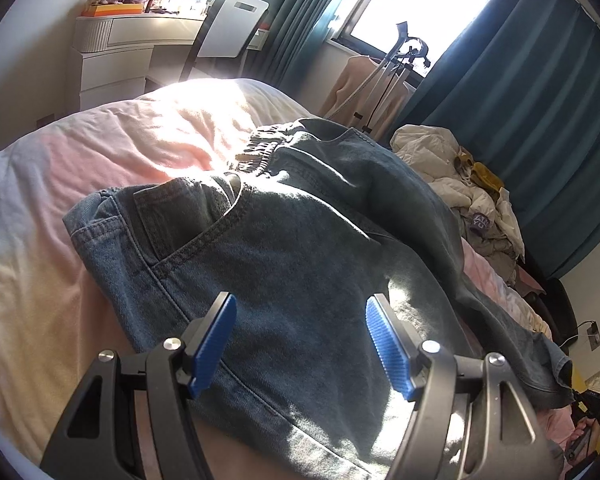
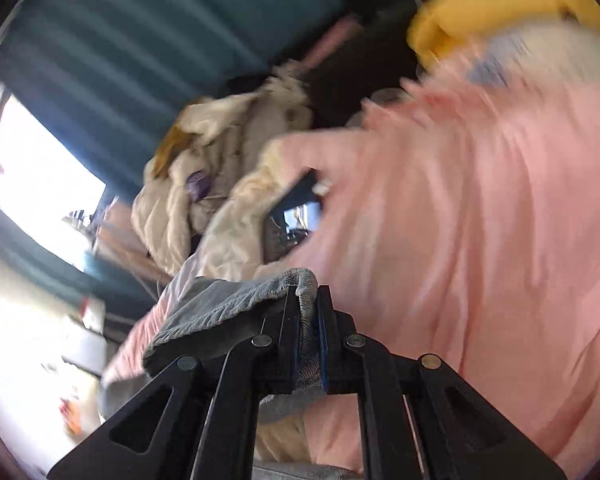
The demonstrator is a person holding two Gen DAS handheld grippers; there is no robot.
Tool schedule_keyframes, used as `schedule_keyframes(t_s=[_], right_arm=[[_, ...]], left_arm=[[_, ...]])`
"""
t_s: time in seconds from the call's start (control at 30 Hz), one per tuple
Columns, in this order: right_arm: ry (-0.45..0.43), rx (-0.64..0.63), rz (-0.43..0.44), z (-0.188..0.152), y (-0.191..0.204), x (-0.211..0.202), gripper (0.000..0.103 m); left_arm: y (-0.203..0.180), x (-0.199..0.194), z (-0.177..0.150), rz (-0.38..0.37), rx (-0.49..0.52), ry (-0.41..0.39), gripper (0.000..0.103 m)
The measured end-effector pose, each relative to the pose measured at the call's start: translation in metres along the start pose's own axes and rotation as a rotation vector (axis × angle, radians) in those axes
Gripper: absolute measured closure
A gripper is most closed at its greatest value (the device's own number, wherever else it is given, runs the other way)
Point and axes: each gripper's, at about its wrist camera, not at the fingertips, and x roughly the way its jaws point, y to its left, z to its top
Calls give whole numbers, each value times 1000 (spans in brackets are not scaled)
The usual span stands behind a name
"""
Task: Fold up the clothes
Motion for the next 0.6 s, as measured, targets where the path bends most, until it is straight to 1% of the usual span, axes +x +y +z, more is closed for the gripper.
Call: schedule_keyframes(t_s=[0.07,0.13,0.23,0.27,0.3,0.33,0.37,0.4,0.47,0.53,0.6], right_arm=[[51,83,-23,1,-21,16,96],[36,38,-27,-2,-22,18,93],[-26,-65,-14,-2,-13,6,77],[-55,-108,-16,-3,-9,0,64],[-84,-151,-17,-3,-5,-5,56],[-109,-205,-23,-5,0,-10,47],[-130,-276,-36,-8,9,-15,43],[-148,-351,-48,-12,20,-18,36],[-157,-508,-72,-24,47,-17,24],[-132,-664,-81,-44,76,-4,24],[-45,-788,-41,-65,102,19,24]], left_arm=[[-1,1,0,2,2,1,34],[-2,2,0,5,7,1,34],[-6,4,0,8,20,1,34],[-7,5,-1,9,24,3,34],[-9,6,-1,10,28,4,34],[-10,7,-1,8,33,6,34],[-12,7,-2,5,39,9,34],[-14,8,-3,3,45,11,34],[-18,9,-4,1,62,14,34],[-21,10,-6,2,75,16,34],[-22,12,-7,8,81,19,34]])
